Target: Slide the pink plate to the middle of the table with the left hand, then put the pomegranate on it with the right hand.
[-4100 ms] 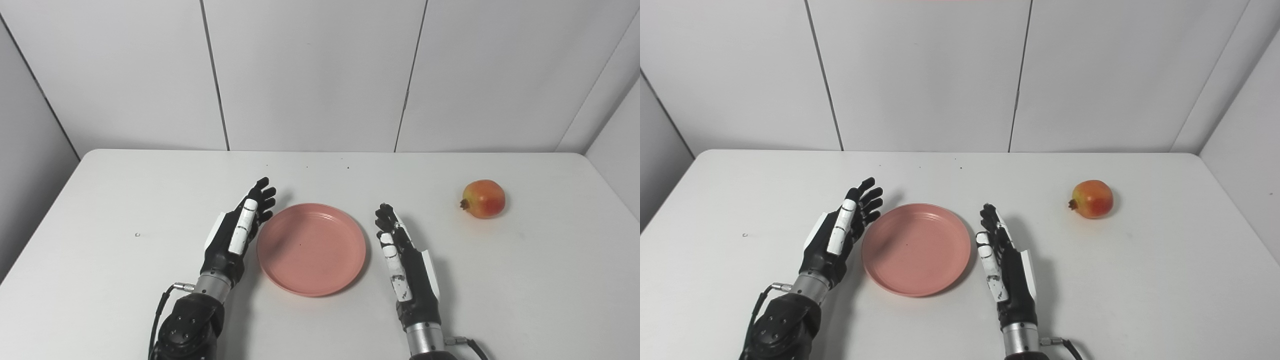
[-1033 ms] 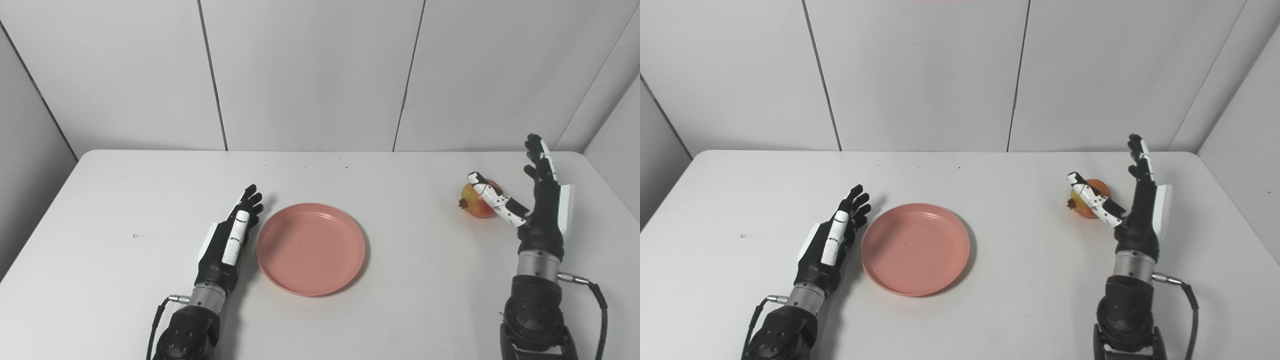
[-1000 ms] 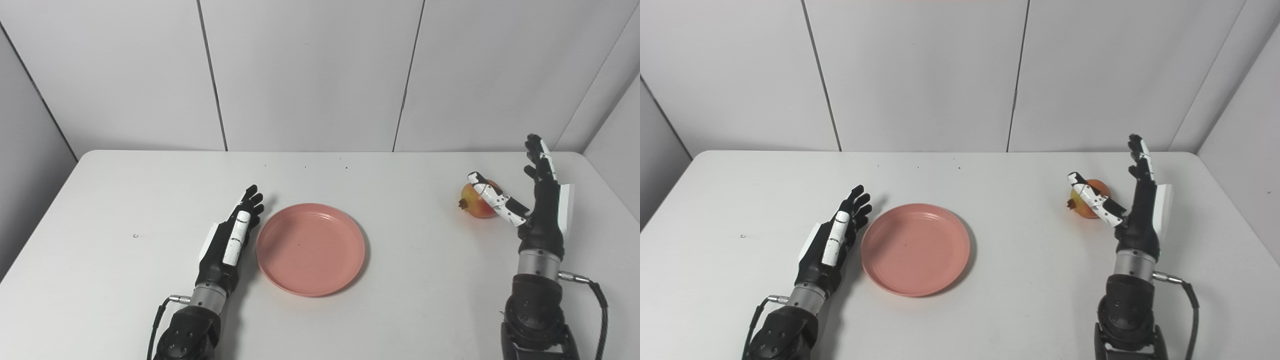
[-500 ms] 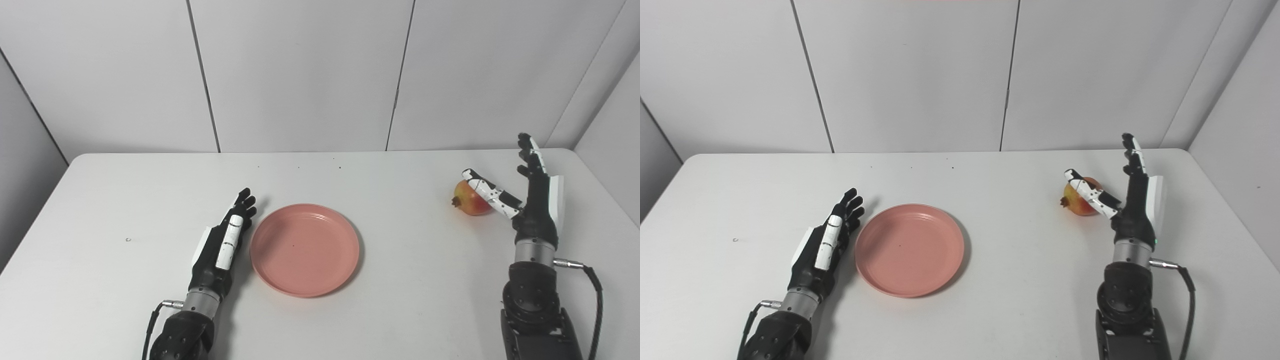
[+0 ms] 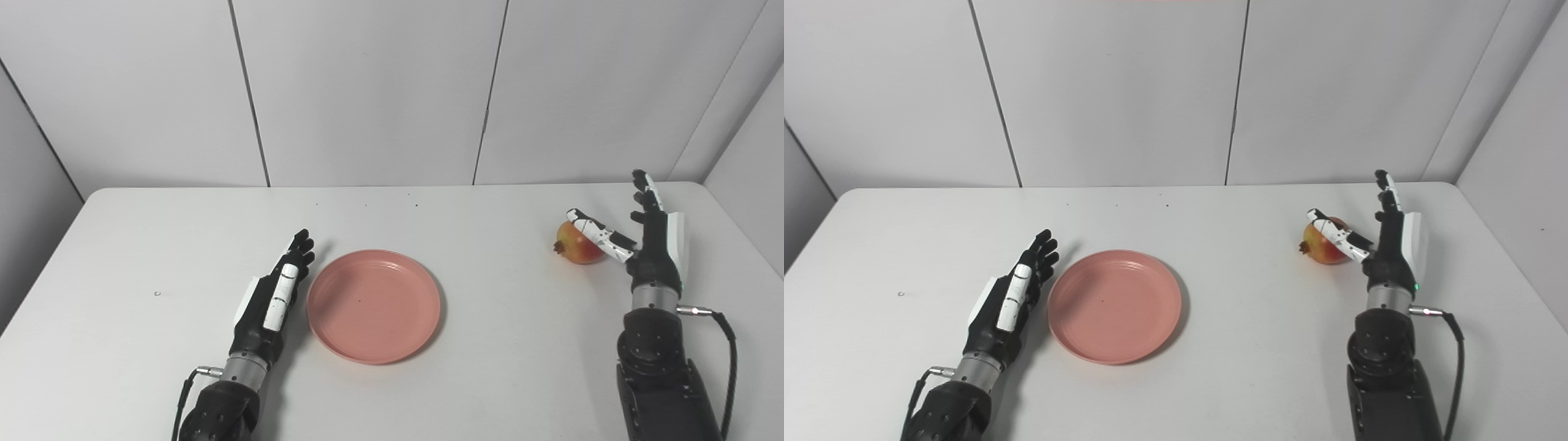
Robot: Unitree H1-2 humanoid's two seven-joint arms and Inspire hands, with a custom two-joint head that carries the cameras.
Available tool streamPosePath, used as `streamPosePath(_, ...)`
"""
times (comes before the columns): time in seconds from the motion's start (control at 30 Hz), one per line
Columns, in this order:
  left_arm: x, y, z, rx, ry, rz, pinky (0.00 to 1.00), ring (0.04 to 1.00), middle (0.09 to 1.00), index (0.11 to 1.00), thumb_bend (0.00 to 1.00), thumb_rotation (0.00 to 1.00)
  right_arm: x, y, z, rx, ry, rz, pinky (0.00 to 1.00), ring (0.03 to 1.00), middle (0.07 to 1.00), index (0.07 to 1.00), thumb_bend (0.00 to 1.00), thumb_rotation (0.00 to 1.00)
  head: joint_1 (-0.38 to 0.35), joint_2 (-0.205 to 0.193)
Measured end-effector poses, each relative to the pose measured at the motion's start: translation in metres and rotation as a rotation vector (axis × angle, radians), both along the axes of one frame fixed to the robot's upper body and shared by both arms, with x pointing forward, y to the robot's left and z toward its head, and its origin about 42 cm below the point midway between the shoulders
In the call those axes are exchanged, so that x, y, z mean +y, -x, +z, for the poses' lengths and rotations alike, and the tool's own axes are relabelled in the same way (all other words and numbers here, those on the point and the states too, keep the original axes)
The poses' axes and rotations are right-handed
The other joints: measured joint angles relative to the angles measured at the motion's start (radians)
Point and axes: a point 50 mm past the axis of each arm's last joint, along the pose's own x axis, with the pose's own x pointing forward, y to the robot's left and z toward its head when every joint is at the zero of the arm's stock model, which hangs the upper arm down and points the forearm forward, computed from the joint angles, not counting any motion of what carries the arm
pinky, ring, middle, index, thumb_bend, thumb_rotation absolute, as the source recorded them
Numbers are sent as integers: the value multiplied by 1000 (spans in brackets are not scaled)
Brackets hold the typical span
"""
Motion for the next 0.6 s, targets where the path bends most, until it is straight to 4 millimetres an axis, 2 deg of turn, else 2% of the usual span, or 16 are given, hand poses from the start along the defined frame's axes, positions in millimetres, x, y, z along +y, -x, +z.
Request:
streamPosePath(0.3,0,1,1,-2,11,-3,984,967,971,963,603,1000,-7,-13,-11,87,41,7,814,893,914,886,815,374,-5,-5)
streamPosePath(0.6,0,1,2,-5,10,-3,984,967,971,963,618,1000,-5,-23,-9,118,72,20,805,889,917,887,808,368,2,11)
